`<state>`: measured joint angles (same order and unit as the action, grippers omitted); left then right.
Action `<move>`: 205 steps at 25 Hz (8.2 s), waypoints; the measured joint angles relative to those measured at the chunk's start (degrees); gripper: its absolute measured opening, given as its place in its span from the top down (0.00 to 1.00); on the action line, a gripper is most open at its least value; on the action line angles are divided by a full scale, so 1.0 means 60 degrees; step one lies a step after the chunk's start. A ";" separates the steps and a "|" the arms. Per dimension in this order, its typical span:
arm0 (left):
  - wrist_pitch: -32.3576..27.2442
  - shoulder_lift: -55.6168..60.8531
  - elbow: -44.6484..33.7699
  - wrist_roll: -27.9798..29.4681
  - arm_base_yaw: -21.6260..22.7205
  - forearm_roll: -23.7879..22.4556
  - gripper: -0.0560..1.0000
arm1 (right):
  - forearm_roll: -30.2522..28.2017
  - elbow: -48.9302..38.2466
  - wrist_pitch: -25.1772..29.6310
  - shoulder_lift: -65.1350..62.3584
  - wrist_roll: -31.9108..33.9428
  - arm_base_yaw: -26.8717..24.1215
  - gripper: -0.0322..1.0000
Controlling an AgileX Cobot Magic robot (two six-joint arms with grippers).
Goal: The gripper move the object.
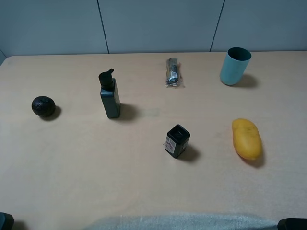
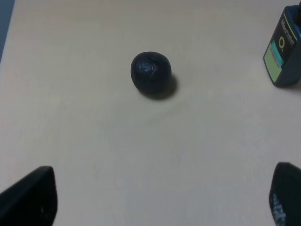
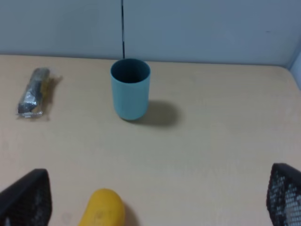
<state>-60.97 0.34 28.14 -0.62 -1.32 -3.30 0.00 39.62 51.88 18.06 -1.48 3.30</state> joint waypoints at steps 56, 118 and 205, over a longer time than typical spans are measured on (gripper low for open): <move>0.0000 0.0000 0.0000 0.0000 0.0000 0.0000 0.09 | 0.0735 0.9948 0.2690 1.3620 -0.0083 0.0000 0.30; 0.0000 0.0000 0.0000 0.0000 0.0000 0.0000 0.09 | 0.2050 1.0254 0.0641 1.8811 -0.0822 -0.1008 0.30; 0.0000 0.0000 0.0000 0.0000 0.0000 0.0000 0.09 | 0.1152 1.1151 0.2974 1.5098 0.0246 0.1330 0.95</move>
<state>-60.97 0.34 28.14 -0.62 -1.32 -3.30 6.91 106.52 69.72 108.65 0.00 11.29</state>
